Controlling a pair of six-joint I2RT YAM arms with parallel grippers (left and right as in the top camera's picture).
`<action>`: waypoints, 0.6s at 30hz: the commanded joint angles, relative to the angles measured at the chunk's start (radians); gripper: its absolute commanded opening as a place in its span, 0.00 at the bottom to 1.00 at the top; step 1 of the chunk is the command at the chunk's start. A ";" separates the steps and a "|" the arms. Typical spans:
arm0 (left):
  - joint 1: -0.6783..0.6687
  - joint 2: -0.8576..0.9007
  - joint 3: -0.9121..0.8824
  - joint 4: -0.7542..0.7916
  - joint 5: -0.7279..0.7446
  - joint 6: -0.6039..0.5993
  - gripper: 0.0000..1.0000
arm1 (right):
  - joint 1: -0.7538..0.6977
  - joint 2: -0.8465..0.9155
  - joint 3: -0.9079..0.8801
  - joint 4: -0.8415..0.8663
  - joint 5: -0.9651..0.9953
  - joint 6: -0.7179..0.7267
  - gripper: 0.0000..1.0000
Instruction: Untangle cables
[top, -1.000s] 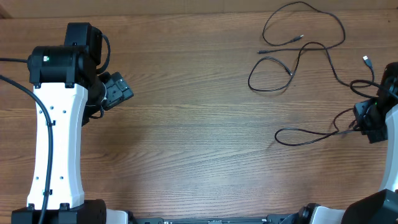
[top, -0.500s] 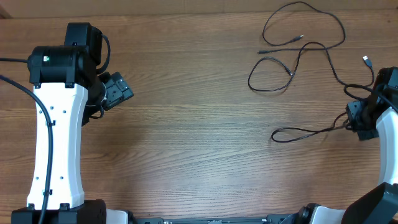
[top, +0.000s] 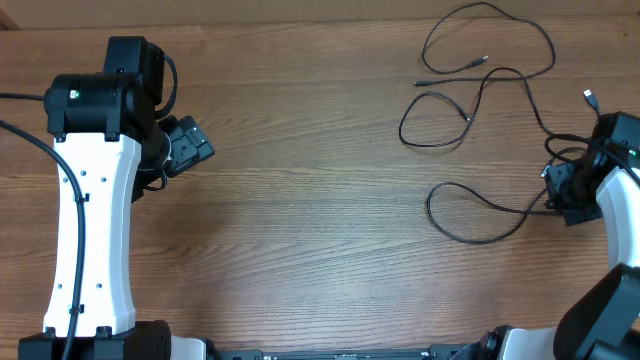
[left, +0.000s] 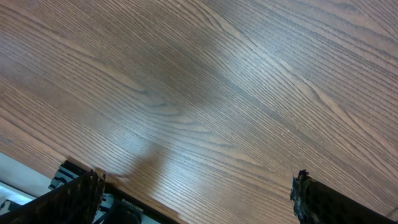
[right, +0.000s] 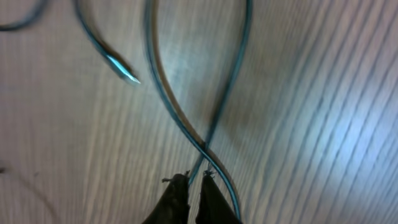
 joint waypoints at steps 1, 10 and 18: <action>0.000 0.002 -0.005 0.001 0.002 0.005 1.00 | -0.002 0.008 -0.004 -0.007 0.006 -0.002 0.27; 0.000 0.002 -0.005 0.001 0.001 0.005 1.00 | -0.001 0.008 0.006 0.001 -0.051 -0.097 0.68; 0.000 0.002 -0.005 0.001 0.002 0.005 1.00 | 0.030 0.008 -0.014 -0.055 -0.059 -0.108 0.83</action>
